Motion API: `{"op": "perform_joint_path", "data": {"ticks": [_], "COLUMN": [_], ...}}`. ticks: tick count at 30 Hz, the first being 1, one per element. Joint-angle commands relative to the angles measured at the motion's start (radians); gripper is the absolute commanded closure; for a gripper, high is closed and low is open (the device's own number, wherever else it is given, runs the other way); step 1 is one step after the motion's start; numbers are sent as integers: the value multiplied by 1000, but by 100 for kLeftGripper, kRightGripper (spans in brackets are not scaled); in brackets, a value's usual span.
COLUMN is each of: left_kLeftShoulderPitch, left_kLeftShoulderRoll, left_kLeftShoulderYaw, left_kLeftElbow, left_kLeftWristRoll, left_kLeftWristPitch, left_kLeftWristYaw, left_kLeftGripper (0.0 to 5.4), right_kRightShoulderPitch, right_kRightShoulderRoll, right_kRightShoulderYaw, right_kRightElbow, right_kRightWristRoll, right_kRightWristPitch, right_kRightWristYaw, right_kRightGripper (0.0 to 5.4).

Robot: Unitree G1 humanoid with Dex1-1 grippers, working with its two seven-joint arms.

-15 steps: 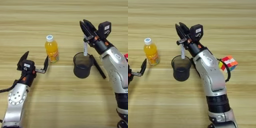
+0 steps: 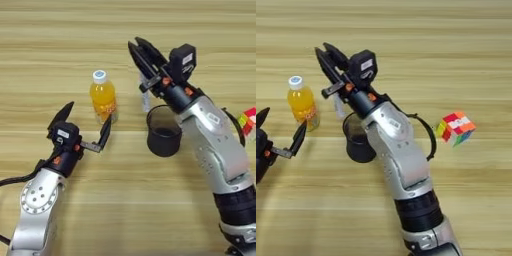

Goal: Move the objects on the table

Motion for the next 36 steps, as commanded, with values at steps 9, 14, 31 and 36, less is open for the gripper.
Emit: {"op": "perform_joint_path", "data": {"ticks": [9, 14, 31, 36], "left_kLeftShoulderPitch": [14, 23, 31, 26], "left_kLeftShoulderRoll": [10, 13, 12, 8], "left_kLeftShoulderYaw": [-48, -64, -99, -105], "left_kLeftElbow": [-17, -27, -27, -14], "left_kLeftWristRoll": [9, 8, 18, 26], "left_kLeftWristPitch": [19, 18, 2, 0], "left_kLeftWristYaw": [-26, -45, -61, -57], "left_kLeftGripper": [0, 0, 0, 0], "right_kRightShoulderPitch": [-55, -68, -43, -24], "right_kRightShoulderRoll": [57, 67, 101, 106], "right_kRightShoulderYaw": [55, 69, 135, 166], "right_kRightElbow": [144, 198, 339, 357], "right_kRightWristRoll": [-41, -48, -53, -51], "right_kRightWristPitch": [-119, -158, -221, -234], "right_kRightWristYaw": [30, 34, 48, 46], "right_kRightGripper": [473, 473, 473, 473]}}
